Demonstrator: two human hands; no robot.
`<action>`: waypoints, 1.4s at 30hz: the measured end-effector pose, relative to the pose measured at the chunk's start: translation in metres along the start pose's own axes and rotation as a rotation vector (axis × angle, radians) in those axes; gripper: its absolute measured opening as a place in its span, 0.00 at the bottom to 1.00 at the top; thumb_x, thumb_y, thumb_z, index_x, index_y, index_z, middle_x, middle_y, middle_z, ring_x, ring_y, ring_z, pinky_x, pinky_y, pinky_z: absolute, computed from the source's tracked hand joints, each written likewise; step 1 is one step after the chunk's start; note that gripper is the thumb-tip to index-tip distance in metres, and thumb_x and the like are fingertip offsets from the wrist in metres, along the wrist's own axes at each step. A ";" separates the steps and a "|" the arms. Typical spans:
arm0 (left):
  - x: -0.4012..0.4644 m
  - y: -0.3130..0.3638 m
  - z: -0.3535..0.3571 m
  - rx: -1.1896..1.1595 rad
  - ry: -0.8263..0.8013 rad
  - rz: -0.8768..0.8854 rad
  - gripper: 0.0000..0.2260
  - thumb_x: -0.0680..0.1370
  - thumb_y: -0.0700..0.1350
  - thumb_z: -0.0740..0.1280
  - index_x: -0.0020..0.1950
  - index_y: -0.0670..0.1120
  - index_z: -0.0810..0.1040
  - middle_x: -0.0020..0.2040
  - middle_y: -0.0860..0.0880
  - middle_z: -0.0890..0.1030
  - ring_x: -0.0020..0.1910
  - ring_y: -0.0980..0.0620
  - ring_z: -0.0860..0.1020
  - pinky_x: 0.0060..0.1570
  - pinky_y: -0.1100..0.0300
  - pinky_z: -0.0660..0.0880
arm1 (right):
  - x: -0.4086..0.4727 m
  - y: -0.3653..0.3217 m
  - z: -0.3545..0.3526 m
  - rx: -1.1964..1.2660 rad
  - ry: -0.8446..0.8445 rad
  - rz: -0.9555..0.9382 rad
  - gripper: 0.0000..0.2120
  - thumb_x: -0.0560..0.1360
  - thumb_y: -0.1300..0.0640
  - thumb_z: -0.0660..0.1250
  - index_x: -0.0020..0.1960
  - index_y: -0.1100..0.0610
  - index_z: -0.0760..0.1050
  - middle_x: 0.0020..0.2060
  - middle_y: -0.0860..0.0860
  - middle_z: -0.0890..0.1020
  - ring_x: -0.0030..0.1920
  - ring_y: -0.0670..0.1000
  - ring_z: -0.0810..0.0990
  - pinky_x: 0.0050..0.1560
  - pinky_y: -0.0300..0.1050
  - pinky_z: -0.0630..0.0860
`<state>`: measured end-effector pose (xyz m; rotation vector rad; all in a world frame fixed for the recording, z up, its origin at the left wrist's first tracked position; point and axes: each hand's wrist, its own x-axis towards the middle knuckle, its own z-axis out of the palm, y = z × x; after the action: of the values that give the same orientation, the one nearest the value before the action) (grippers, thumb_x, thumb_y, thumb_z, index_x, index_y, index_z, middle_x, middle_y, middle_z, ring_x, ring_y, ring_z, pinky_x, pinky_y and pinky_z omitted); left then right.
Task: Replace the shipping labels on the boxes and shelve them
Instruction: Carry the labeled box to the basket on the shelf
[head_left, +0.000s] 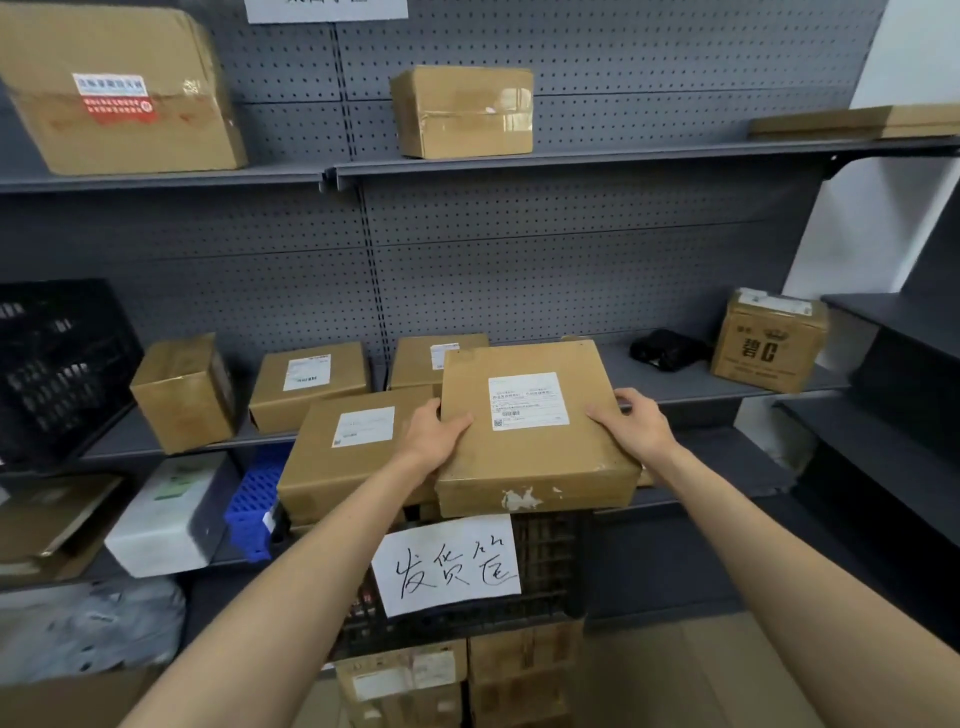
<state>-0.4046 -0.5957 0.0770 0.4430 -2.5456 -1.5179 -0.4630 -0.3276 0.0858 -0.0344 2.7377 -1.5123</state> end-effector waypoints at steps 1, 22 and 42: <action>0.011 0.001 0.004 0.012 0.004 -0.005 0.20 0.81 0.53 0.68 0.70 0.47 0.74 0.62 0.50 0.81 0.55 0.50 0.79 0.54 0.55 0.75 | 0.014 0.002 0.003 0.004 -0.007 0.005 0.31 0.74 0.40 0.69 0.71 0.54 0.68 0.63 0.53 0.76 0.59 0.55 0.76 0.61 0.55 0.74; 0.131 -0.035 0.035 0.387 0.024 -0.226 0.21 0.81 0.58 0.65 0.64 0.42 0.77 0.62 0.43 0.79 0.60 0.42 0.78 0.55 0.53 0.73 | 0.150 0.038 0.067 -0.072 -0.152 0.080 0.27 0.75 0.41 0.68 0.68 0.54 0.70 0.59 0.54 0.77 0.52 0.53 0.75 0.57 0.54 0.75; 0.122 0.013 0.028 0.935 -0.034 0.269 0.17 0.84 0.52 0.60 0.69 0.46 0.74 0.70 0.44 0.73 0.68 0.42 0.73 0.63 0.47 0.72 | 0.137 -0.005 0.050 -0.694 -0.078 -0.346 0.22 0.79 0.44 0.61 0.69 0.53 0.68 0.63 0.54 0.75 0.63 0.57 0.73 0.60 0.53 0.72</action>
<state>-0.5296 -0.6056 0.0716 0.1375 -3.0353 -0.1790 -0.5989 -0.3761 0.0633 -0.5773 3.1423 -0.4921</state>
